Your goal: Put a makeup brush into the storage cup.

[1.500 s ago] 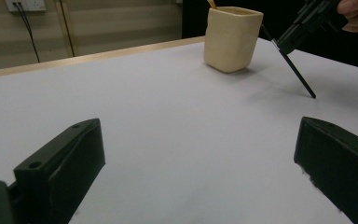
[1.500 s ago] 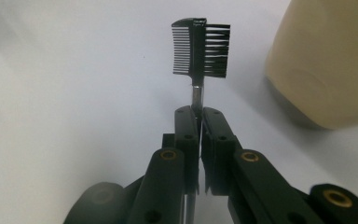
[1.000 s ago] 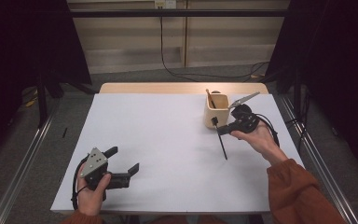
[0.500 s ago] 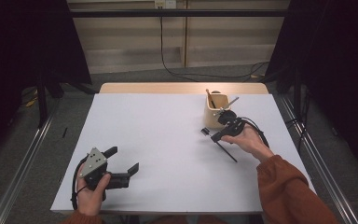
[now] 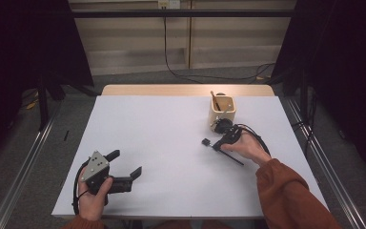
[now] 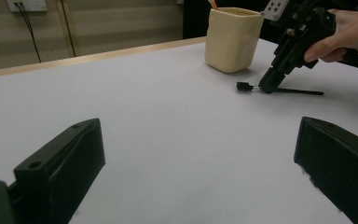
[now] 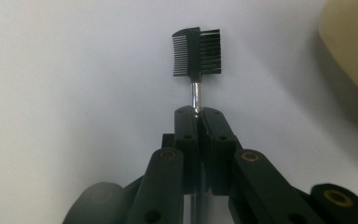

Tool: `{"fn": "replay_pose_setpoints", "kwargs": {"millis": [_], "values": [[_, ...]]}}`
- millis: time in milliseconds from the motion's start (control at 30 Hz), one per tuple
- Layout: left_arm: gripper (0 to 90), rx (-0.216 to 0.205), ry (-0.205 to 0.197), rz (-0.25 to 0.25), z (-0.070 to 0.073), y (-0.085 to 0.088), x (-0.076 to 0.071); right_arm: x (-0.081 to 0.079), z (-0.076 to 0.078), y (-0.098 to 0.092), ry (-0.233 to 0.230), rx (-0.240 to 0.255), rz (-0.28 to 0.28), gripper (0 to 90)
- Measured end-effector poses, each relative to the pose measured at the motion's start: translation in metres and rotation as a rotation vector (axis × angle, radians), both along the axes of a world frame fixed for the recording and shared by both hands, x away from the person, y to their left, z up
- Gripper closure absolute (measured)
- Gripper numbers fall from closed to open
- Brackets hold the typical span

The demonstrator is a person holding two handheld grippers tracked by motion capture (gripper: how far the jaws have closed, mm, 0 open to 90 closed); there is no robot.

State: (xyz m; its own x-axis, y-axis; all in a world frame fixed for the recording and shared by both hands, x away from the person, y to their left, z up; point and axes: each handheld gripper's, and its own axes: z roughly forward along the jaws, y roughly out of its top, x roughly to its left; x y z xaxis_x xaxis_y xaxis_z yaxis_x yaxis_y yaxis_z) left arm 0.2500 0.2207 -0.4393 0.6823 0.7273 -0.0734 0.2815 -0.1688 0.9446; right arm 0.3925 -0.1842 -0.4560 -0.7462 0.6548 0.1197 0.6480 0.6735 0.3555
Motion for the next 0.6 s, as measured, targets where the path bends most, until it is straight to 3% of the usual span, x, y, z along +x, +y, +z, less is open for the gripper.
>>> {"fn": "replay_pose_setpoints", "kwargs": {"millis": [367,600], "values": [[1.7,-0.002,-0.001,-0.004,0.0,-0.001,0.0,0.008,0.003,0.009,0.048,-0.067,0.075,80.1],[1.7,-0.001,0.001,-0.007,0.0,-0.002,0.0,0.012,0.006,0.025,0.063,-0.198,0.136,79.7]]}}
